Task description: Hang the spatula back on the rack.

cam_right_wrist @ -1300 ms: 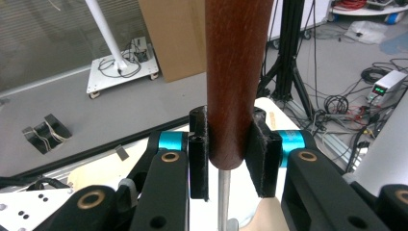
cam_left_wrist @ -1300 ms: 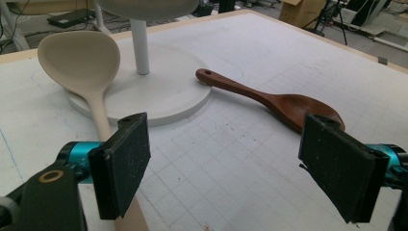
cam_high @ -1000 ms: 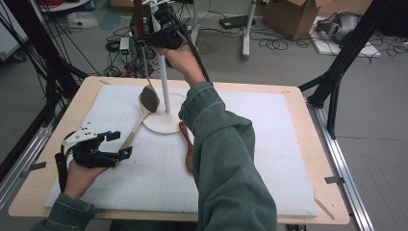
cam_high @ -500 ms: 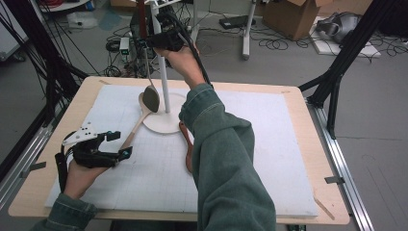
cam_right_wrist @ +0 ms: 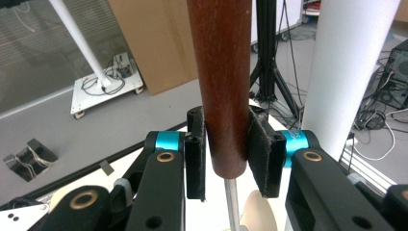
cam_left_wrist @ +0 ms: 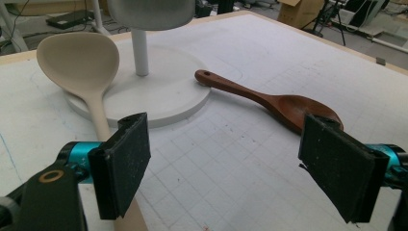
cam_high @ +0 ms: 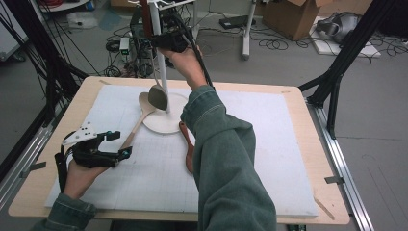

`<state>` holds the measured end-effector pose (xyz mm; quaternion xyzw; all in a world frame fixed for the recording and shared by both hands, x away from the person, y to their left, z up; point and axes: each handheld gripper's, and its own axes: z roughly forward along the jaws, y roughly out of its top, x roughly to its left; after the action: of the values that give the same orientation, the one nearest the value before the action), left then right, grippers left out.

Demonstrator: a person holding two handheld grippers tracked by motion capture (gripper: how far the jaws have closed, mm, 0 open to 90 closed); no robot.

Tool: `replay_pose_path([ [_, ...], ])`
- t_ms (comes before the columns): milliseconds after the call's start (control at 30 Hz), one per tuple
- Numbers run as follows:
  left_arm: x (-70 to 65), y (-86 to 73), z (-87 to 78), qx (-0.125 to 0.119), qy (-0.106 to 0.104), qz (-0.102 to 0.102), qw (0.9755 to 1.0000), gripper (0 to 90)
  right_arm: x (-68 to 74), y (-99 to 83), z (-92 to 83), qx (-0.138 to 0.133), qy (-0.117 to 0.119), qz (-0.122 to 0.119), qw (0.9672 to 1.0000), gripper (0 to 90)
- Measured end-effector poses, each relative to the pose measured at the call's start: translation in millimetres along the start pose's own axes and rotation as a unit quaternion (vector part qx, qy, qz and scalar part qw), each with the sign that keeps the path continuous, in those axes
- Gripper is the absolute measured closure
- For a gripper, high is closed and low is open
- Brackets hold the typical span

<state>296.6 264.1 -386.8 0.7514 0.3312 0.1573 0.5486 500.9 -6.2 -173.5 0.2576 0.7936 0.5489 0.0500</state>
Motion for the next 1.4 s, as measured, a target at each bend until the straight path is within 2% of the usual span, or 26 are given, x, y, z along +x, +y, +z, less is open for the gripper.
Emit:
replay_pose_path([
  [467, -0.8, 0.2, 0.2, 0.0, -0.001, -0.001, 1.0, 19.0, 3.2, -2.3, -11.2, -0.009, 0.001, -0.015, 0.9998, 67.9],
  [867, -0.3, 0.1, 1.9, 0.0, -0.002, 0.0, 1.0, 19.0, 0.2, -8.5, -23.7, -0.012, 0.003, -0.016, 0.9998, 68.1],
  [1000, -0.2, 0.3, 2.1, 0.001, -0.003, 0.001, 1.0, 19.0, -0.4, -12.1, -30.2, -0.019, 0.012, -0.019, 0.9996, 68.7],
  [1400, 1.1, -0.1, 2.4, 0.004, -0.003, 0.003, 1.0, 19.1, -5.4, -18.7, -54.4, -0.018, 0.029, -0.023, 0.9991, 82.1],
])
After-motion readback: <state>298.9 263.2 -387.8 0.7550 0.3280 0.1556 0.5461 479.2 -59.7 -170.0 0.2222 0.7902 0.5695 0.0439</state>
